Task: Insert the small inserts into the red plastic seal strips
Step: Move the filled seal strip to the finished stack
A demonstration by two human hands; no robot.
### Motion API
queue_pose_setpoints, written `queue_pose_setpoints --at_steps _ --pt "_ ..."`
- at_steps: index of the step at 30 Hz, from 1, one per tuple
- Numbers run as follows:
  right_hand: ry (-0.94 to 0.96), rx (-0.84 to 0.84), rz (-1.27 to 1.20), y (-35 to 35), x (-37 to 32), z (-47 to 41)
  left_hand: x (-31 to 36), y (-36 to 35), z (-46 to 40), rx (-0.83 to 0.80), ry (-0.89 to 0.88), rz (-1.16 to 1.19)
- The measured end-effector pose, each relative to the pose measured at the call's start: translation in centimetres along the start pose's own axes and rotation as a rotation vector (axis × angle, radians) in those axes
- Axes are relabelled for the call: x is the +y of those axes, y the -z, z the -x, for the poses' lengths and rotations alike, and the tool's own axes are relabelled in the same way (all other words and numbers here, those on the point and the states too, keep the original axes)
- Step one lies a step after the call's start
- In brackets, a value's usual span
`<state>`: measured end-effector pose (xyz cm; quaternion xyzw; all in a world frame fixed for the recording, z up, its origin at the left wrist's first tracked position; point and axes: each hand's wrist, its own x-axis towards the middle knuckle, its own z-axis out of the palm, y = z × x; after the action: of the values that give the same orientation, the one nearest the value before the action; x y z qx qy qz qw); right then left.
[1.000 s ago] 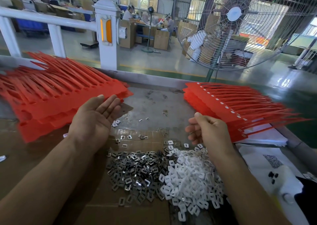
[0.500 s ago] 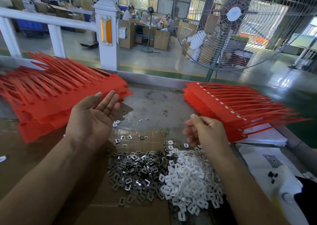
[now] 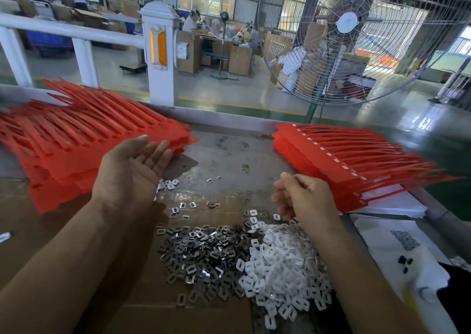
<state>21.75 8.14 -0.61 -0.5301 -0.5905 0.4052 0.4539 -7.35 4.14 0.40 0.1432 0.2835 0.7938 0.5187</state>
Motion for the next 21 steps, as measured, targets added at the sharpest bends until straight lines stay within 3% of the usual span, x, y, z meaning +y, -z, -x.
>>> queue_pose_setpoints --at_steps 13,21 --pt "0.013 -0.032 0.051 0.1 0.2 -0.1 -0.5 0.0 0.4 0.073 0.068 0.100" --pt "0.024 -0.043 0.062 0.1 0.5 -0.2 0.6 -0.5 1.1 -0.002 0.066 0.188"
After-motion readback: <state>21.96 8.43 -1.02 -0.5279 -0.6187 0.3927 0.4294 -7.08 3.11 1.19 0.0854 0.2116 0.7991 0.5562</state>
